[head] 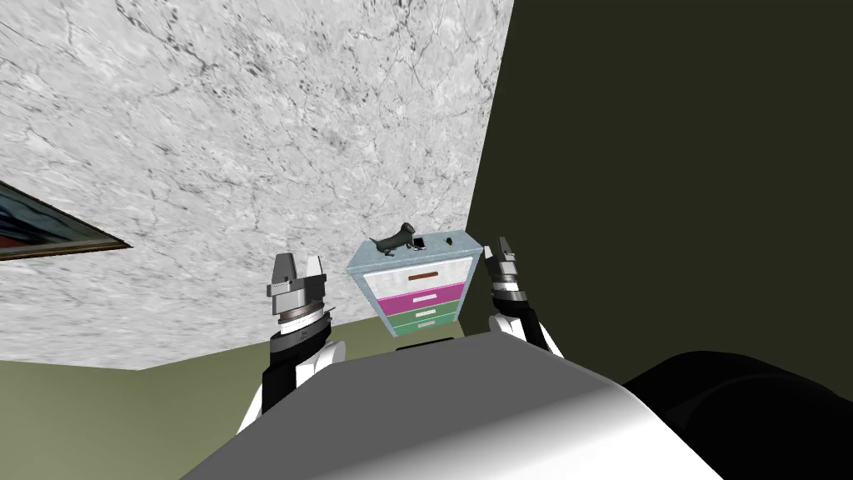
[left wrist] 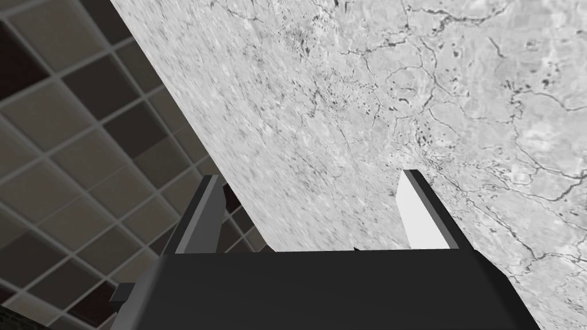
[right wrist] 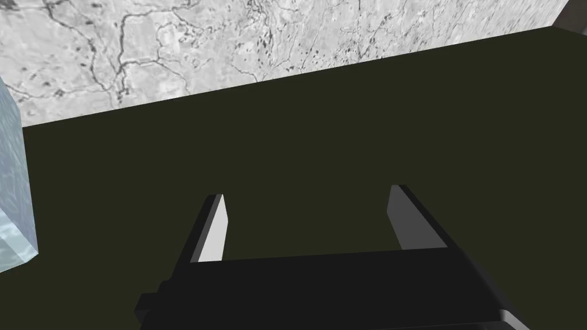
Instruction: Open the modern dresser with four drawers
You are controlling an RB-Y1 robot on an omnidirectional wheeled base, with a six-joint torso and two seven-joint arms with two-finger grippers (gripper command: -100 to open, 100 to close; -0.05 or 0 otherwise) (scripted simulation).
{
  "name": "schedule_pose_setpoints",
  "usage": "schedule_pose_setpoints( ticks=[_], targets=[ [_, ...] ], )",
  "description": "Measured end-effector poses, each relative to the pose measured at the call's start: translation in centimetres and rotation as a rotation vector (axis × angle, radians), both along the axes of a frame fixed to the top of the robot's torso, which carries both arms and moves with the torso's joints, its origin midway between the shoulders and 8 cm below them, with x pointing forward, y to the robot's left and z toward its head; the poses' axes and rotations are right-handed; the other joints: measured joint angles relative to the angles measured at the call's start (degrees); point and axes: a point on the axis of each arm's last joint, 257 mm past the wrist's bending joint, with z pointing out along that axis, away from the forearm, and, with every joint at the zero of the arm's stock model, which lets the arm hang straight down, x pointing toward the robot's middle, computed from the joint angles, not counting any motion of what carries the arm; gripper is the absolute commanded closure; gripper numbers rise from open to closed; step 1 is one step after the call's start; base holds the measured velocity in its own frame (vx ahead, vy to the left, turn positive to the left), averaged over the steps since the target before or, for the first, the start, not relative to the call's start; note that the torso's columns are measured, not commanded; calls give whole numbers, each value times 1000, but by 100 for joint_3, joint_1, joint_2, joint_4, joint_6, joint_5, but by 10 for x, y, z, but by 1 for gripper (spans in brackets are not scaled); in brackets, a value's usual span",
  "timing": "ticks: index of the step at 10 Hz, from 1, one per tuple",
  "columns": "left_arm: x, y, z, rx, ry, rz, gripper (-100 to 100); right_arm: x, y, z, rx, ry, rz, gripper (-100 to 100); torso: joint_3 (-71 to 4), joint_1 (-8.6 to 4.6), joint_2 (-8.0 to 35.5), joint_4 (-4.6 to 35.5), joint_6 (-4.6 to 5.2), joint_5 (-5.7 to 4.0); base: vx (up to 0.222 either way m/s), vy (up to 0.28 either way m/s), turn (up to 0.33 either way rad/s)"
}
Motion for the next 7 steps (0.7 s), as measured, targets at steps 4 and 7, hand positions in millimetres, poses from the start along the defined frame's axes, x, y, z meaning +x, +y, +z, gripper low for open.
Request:
schedule_pose_setpoints(
  ticks=[4,7],
  targets=[
    [0,0,0,0,0,0,0,0,0,0,0,0,0,0,-2850,0,1422,1424,0,0,0,0,0],
    [0,0,0,0,0,0,0,0,0,0,0,0,0,0,-5381,0,2693,2691,0,0,0,0,0]
  ],
)
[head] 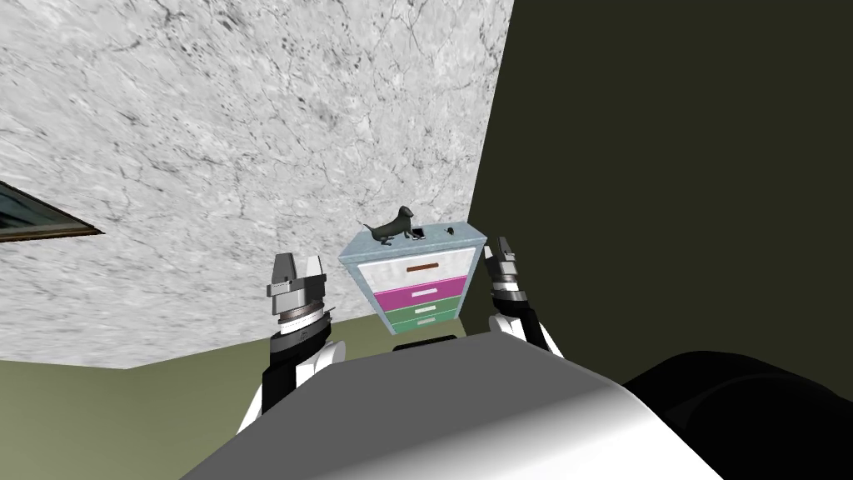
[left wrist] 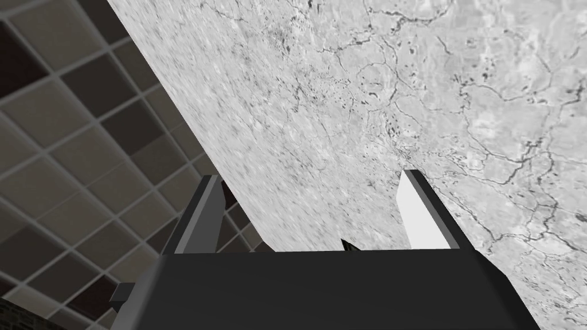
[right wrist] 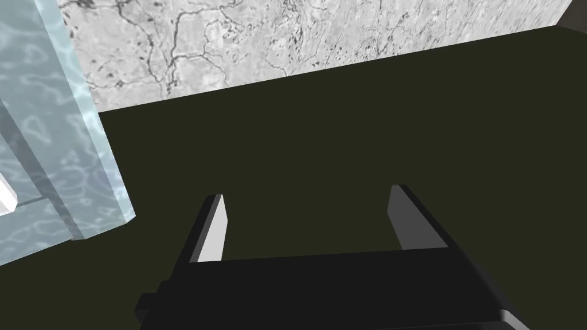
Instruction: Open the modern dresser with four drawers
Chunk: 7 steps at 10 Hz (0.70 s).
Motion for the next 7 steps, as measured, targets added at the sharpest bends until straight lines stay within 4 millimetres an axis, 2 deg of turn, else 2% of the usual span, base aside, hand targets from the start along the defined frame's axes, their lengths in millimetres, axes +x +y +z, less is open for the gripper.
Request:
schedule_pose_setpoints(
  ticks=[2,3,4,7],
  targets=[
    [0,0,0,0,0,0,0,0,0,0,0,0,0,0,-1692,0,846,846,0,0,0,0,0],
    [0,0,0,0,0,0,0,0,0,0,0,0,0,-100,-2538,0,1269,1269,0,0,5,28,-1],
    [0,0,0,0,0,0,0,1,2,-1,-40,11,1,-100,-2932,8,1462,1458,0,2,3,60,-5],
    [0,0,0,0,1,0,0,5,7,-5,-179,43,-19,-100,-3074,8,1536,1535,0,3,-2,81,-5]
  ],
)
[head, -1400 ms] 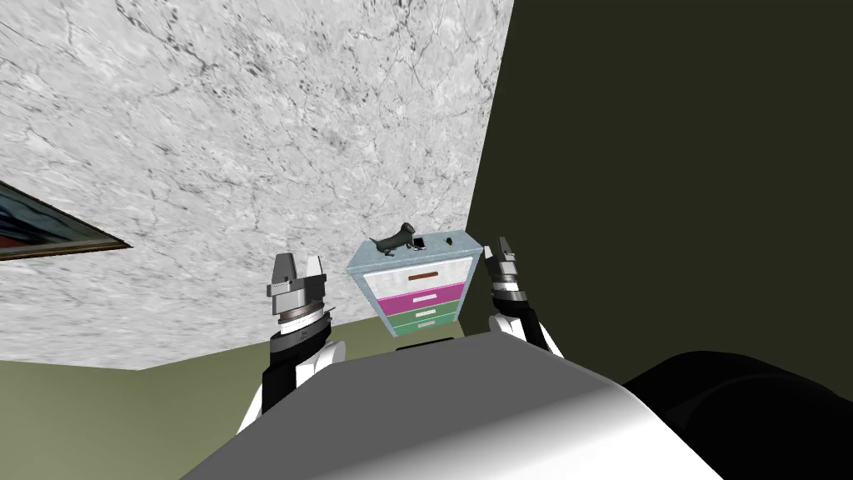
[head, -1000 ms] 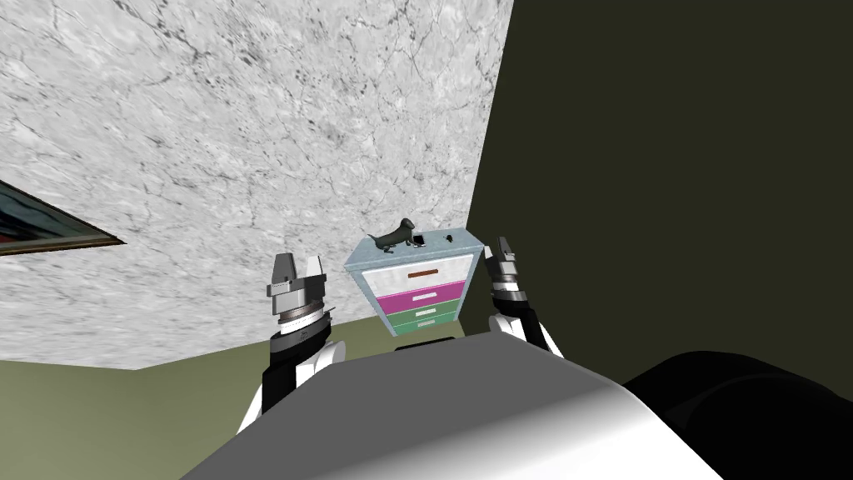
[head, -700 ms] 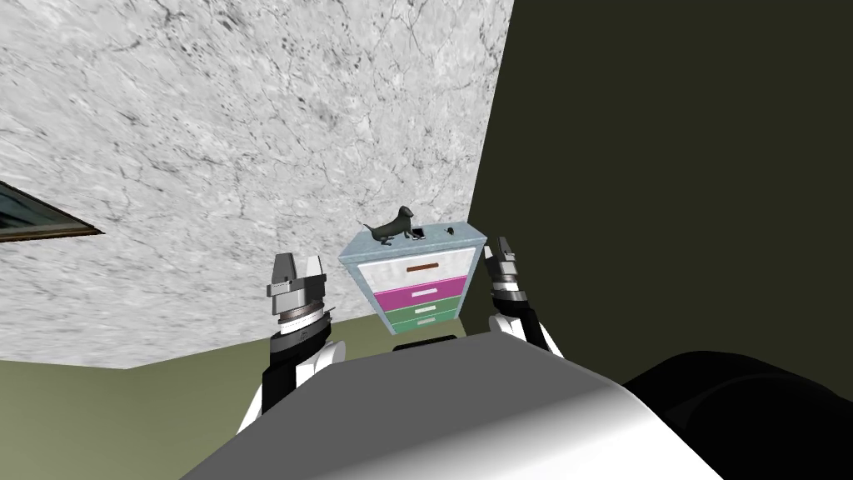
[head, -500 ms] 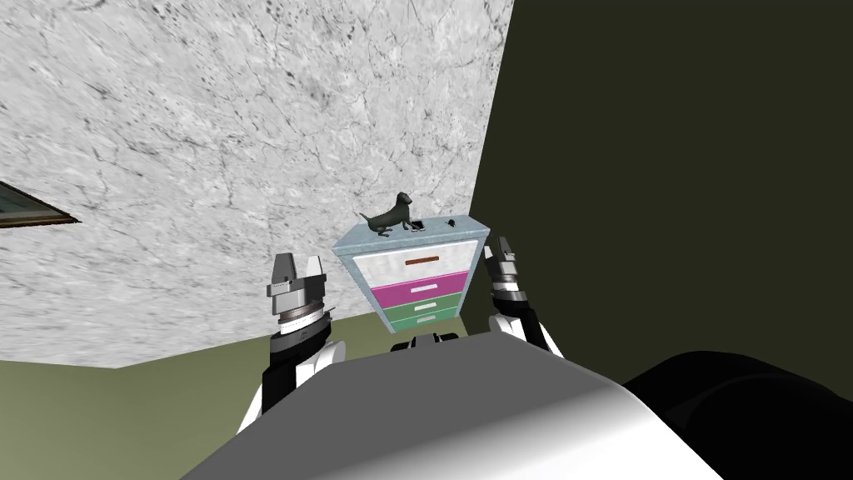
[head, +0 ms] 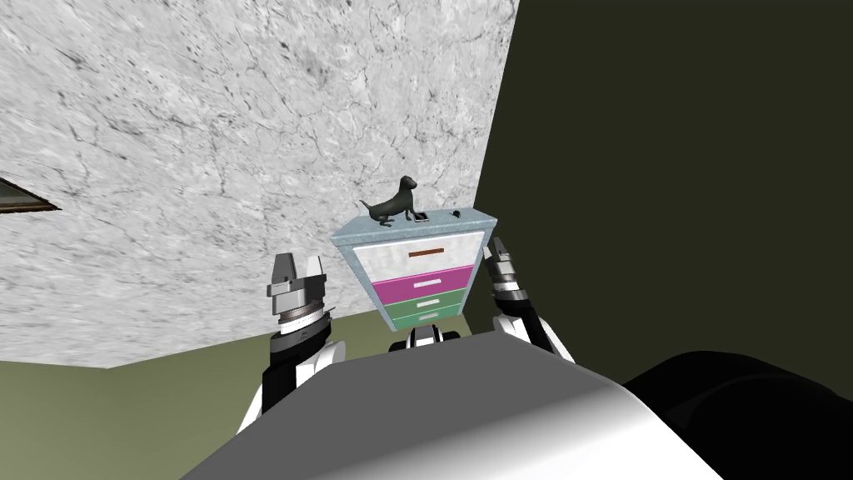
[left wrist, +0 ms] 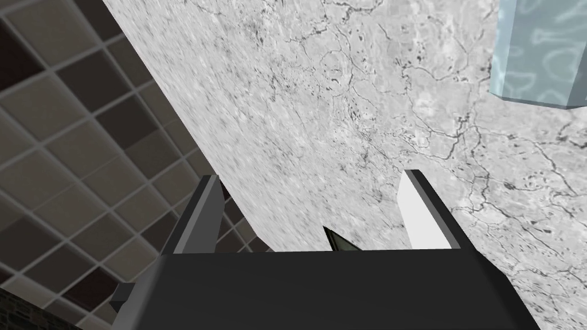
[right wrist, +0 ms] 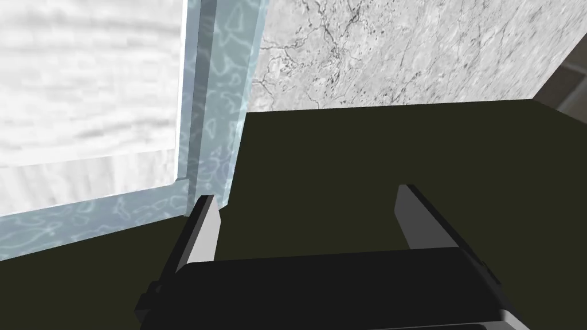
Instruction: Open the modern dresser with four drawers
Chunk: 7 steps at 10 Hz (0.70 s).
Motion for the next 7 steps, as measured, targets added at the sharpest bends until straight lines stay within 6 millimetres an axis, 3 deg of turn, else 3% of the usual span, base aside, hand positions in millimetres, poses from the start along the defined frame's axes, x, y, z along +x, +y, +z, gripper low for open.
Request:
schedule_pose_setpoints(
  ticks=[7],
  targets=[
    [0,0,0,0,0,0,0,10,3,-15,-405,65,-134,-100,-1,-9,1,2,0,-3,4,103,-6]
  ],
)
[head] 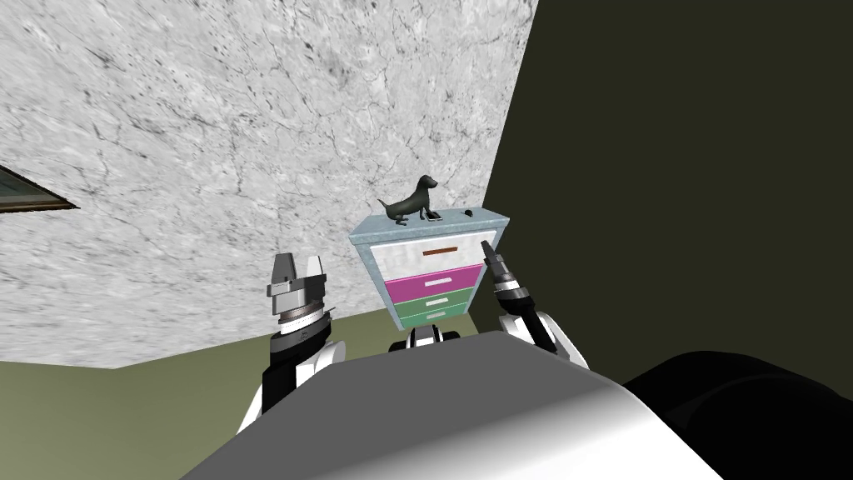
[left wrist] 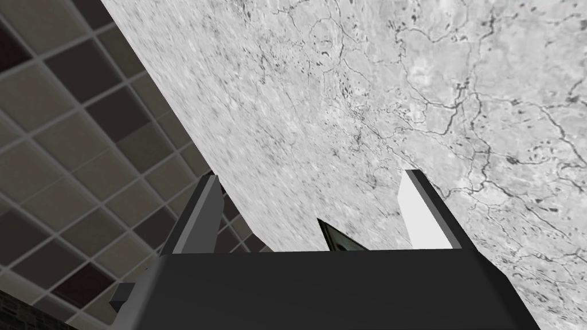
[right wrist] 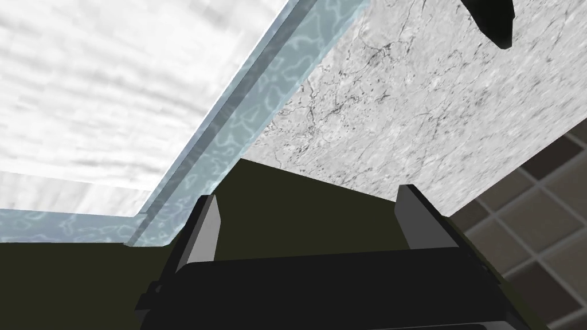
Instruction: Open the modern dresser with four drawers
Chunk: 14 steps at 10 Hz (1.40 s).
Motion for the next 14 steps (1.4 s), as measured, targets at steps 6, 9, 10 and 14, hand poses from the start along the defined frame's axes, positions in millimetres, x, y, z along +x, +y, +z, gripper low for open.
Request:
schedule_pose_setpoints(
  ticks=[6,9,10,14],
  targets=[
    [0,0,0,0,0,0,0,6,-3,-9,-288,25,-114,-100,1,8,2,0,0,2,4,88,-5],
    [0,0,0,0,0,0,0,9,-7,-15,-438,37,-173,-100,-1,9,-2,-1,0,2,0,100,-6],
    [0,0,0,0,0,0,0,10,-7,-16,-476,40,-188,-100,0,-3,0,0,0,0,10,77,-3],
    [0,0,0,0,0,0,0,15,-15,-27,-690,58,-267,-100,1,-2,1,0,0,-1,7,109,-6]
  ],
)
